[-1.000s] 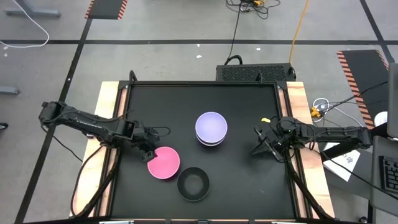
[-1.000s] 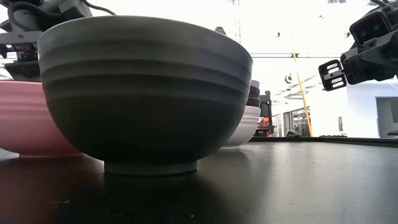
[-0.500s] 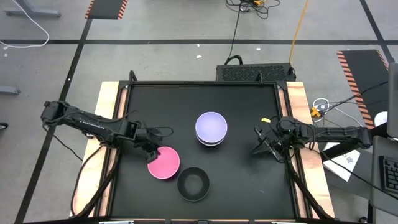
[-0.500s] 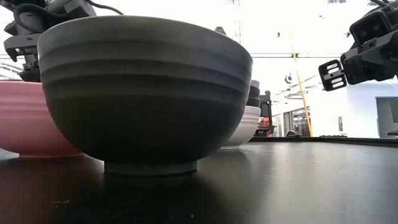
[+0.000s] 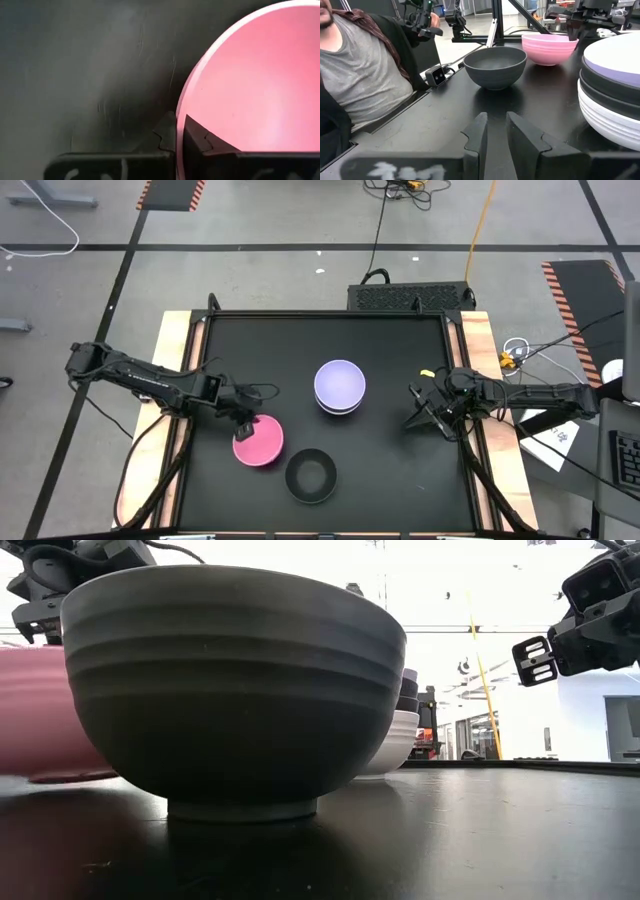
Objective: Nest bowls inside each other
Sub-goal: Stack the pink bowl on top of the purple bowl
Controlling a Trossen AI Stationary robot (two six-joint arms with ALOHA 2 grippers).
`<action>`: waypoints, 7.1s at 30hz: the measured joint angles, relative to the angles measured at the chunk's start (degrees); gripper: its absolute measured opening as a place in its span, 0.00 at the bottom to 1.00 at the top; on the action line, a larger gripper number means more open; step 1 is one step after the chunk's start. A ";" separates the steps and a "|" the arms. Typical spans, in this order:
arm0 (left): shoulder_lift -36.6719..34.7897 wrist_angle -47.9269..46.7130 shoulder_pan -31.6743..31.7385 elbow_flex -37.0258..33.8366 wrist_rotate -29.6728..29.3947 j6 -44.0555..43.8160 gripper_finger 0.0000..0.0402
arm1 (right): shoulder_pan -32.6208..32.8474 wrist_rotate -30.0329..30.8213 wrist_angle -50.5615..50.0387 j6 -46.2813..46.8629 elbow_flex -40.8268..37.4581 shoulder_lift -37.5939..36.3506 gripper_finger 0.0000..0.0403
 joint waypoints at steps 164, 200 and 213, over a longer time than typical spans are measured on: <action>56.64 -41.41 21.72 95.23 2.44 30.35 0.00 | 0.02 2.67 -0.61 -1.11 0.02 2.62 0.15; 62.71 -37.13 20.72 89.71 3.53 29.36 0.01 | 0.04 2.64 -0.59 -1.14 0.01 3.98 0.15; 62.59 -34.90 19.29 87.47 1.37 28.66 0.01 | 0.04 2.64 -0.59 -1.25 0.02 3.98 0.15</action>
